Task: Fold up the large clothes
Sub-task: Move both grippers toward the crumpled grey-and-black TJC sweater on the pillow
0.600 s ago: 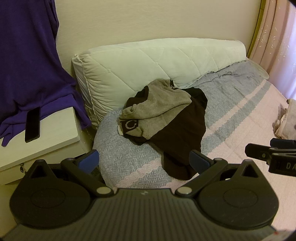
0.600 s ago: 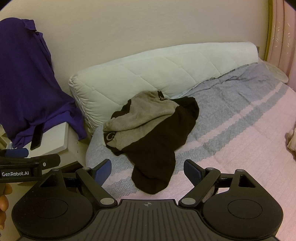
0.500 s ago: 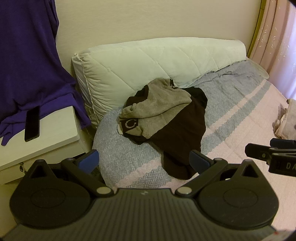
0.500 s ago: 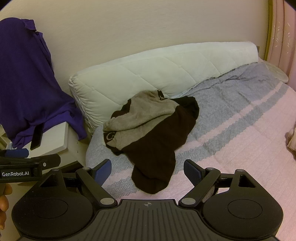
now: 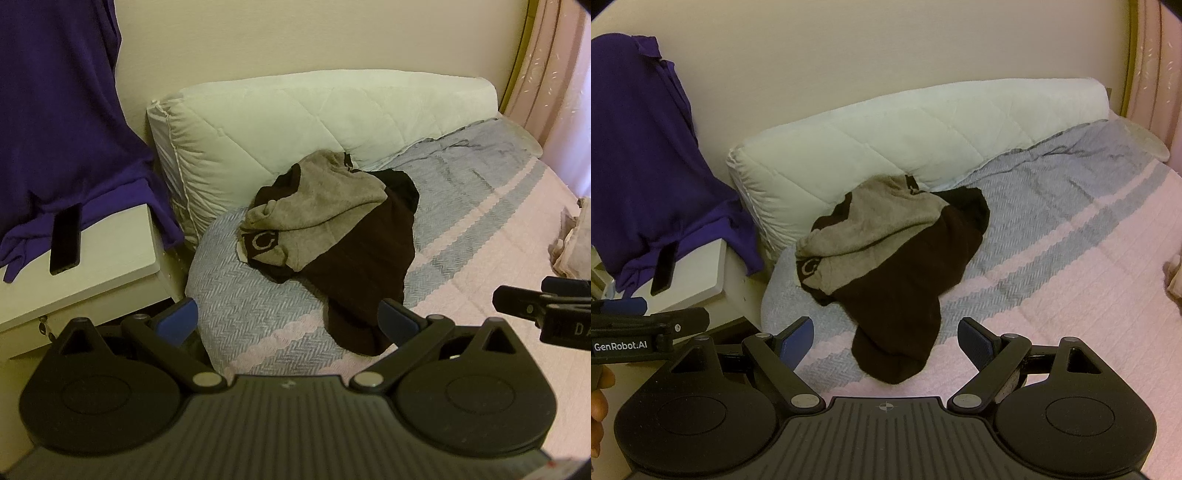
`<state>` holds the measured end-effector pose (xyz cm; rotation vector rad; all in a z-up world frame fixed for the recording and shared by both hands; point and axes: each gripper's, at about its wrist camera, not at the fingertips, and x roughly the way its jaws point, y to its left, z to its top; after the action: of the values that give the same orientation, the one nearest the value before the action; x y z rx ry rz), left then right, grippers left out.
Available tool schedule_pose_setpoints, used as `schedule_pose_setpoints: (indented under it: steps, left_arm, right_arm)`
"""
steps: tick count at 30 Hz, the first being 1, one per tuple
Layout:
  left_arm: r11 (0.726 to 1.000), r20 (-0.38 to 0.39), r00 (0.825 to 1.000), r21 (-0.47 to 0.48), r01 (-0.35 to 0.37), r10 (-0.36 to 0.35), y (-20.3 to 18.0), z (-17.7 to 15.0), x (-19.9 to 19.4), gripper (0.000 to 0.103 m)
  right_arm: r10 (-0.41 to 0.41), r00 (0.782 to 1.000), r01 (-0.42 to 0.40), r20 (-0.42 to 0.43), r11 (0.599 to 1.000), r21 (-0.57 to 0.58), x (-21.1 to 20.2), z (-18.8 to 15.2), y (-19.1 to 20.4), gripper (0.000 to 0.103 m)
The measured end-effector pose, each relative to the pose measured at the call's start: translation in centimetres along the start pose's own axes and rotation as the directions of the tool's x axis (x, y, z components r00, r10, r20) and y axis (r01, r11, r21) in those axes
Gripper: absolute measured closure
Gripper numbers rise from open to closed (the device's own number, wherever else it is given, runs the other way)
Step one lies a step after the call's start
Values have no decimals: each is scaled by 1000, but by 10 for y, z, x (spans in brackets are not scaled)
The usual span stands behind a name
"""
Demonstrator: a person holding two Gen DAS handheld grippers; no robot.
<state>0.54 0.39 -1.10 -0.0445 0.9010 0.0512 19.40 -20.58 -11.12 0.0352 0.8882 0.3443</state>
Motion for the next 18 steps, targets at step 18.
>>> schedule_pose_setpoints:
  steps: [18]
  left_arm:
    - [999, -31, 999, -7, -33, 33, -25, -10, -6, 1]
  right_arm:
    - [49, 999, -49, -13, 998, 32, -1, -8, -41, 20]
